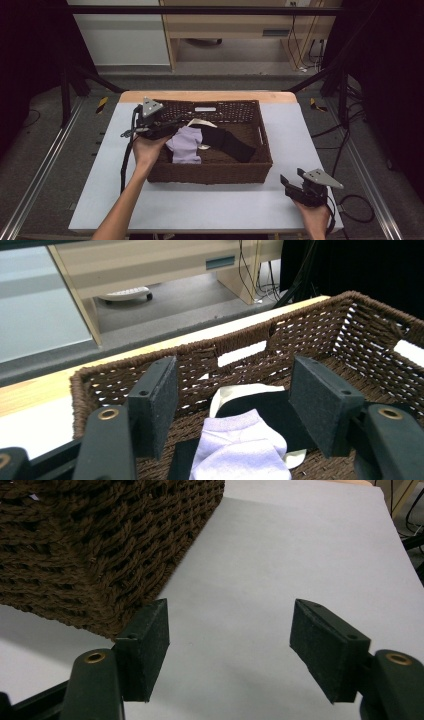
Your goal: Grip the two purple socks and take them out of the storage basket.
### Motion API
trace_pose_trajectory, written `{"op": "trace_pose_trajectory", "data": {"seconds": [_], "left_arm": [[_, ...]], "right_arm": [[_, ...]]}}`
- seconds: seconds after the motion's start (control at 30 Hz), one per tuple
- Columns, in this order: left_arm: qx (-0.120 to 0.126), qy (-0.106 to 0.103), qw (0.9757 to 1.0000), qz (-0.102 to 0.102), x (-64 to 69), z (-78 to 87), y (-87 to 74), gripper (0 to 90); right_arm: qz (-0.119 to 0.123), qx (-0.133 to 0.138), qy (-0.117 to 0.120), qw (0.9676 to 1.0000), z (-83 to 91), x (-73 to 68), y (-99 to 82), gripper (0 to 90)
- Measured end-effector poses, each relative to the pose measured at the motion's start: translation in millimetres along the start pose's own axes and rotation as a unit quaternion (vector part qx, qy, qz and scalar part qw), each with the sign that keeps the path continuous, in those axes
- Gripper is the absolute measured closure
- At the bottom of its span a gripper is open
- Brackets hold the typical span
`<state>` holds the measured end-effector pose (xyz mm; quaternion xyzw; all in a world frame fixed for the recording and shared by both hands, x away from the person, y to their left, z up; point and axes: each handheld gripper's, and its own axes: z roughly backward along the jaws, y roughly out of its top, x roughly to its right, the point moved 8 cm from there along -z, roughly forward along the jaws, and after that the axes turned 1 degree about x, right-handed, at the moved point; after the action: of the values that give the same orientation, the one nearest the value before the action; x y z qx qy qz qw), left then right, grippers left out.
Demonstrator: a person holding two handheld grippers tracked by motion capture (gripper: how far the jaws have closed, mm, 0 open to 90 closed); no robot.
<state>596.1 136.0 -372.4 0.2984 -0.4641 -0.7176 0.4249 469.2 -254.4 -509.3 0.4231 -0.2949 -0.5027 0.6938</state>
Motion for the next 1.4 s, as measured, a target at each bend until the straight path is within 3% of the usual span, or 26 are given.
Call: {"op": "trace_pose_trajectory", "data": {"seconds": [0.17,0.4,0.57,0.8,0.83,1.1,1.17,1.2,1.4], "left_arm": [[-0.020,0.006,0.9997,-0.010,-1.8,-16.3,-8.1,34.9],[-0.057,-0.008,0.9983,0.006,-7.6,-38.7,-22.7,39.1],[-0.057,0.011,0.9971,-0.048,-10.3,-49.7,-27.8,41.5],[-0.080,0.006,0.9961,-0.039,-8.9,-60.5,-36.5,45.6],[-0.093,0.009,0.9949,-0.039,-10.1,-64.6,-41.2,45.9],[-0.125,0.002,0.9913,-0.041,-9.7,-71.3,-52.3,48.5],[-0.146,-0.005,0.9884,-0.040,-8.7,-72.1,-58.7,48.5],[-0.146,-0.005,0.9884,-0.040,-8.7,-72.1,-58.7,48.5],[-0.179,-0.012,0.9832,-0.033,-9.0,-73.2,-67.9,48.5]], "right_arm": [[-0.002,-0.002,0.001,1.0000,0.1,0.1,-0.4,32.1],[0.002,-0.002,-0.003,1.0000,-0.7,1.5,-0.9,31.9],[0.002,-0.001,-0.003,1.0000,-0.7,2.1,-0.8,31.9],[0.002,-0.002,-0.003,1.0000,-0.8,2.6,-0.9,31.9],[0.002,-0.003,-0.003,1.0000,-0.8,2.5,-1.1,31.9],[0.000,-0.003,-0.002,1.0000,-0.6,2.6,-1.4,31.9],[-0.003,-0.003,0.000,1.0000,-0.2,1.7,-1.4,31.9],[-0.003,-0.003,0.000,1.0000,-0.2,1.7,-1.4,31.9],[-0.001,-0.006,-0.001,1.0000,-0.6,2.1,-2.1,31.6]]}}
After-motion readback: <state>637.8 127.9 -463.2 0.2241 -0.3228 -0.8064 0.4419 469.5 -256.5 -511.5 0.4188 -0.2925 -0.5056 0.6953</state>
